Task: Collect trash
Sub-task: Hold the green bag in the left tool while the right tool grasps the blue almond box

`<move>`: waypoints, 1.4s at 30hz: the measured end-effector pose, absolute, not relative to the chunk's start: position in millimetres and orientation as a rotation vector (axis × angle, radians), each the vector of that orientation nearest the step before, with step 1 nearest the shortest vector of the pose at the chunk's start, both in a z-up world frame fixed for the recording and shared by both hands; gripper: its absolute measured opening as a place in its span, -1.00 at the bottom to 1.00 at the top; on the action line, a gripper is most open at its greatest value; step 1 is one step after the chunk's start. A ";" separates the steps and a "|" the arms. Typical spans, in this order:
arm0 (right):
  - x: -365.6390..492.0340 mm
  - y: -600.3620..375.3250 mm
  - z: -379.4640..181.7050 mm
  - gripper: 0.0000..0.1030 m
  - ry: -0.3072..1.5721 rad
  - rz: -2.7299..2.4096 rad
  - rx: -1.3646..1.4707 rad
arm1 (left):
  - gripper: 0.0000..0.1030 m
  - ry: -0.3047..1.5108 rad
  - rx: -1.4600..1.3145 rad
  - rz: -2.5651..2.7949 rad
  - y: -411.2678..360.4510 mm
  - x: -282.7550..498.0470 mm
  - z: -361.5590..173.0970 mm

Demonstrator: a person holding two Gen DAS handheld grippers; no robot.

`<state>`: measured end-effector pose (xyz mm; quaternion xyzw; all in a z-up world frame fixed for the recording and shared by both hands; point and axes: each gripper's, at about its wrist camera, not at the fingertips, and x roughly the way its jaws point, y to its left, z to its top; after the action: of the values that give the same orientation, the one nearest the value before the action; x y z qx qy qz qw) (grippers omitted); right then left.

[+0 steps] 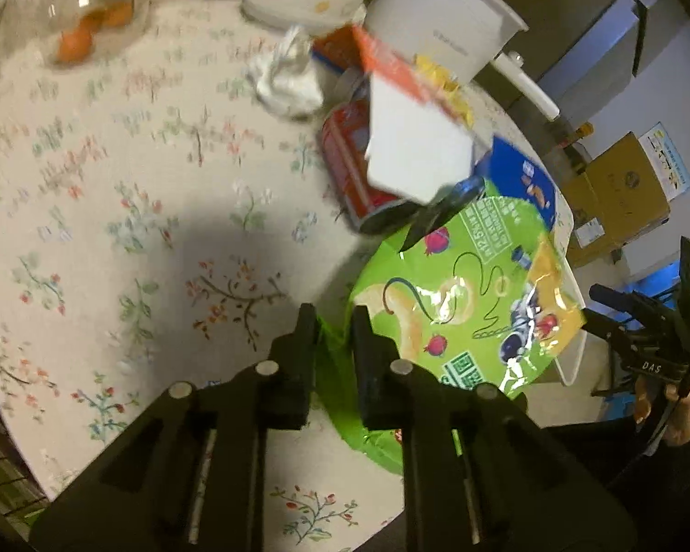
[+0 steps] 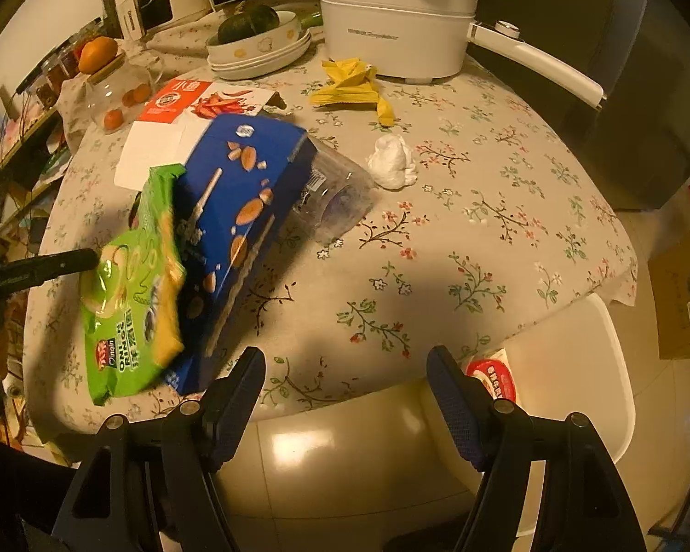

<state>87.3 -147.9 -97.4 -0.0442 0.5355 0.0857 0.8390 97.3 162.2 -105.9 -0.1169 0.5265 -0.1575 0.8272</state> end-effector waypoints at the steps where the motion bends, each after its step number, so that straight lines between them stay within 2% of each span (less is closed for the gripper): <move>1: 87.2 -148.4 -97.3 0.44 1.133 0.181 -0.087 | -0.69 1.102 -0.245 -0.324 163.5 96.8 -100.9; 16: 111.4 -138.8 -111.8 0.44 1.163 0.300 0.113 | -0.74 0.711 -0.314 -0.250 192.9 59.1 1.7; 29: 142.8 -116.5 -141.2 0.40 1.189 0.406 0.338 | -0.74 0.735 -0.335 -0.148 207.6 61.5 -11.4; 34: 144.7 -109.6 -137.9 -0.09 1.179 0.497 0.409 | -0.74 0.735 -0.353 -0.129 211.0 61.0 -12.8; 38: 140.0 -103.6 -118.1 -0.31 1.125 0.537 0.369 | -0.74 0.724 -0.367 -0.125 211.8 60.6 -10.9; 40: 135.4 -101.8 -106.6 -0.48 1.093 0.566 0.352 | -0.74 0.721 -0.368 -0.130 209.9 60.4 -9.8; 42: 128.9 -101.8 -93.0 -0.52 1.059 0.568 0.315 | -0.74 0.720 -0.366 -0.135 207.0 60.5 -9.2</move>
<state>128.9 -101.8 -93.0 0.1476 0.4963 0.2661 0.8131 60.5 207.0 -9.2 -0.1781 0.3499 -0.0659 0.9174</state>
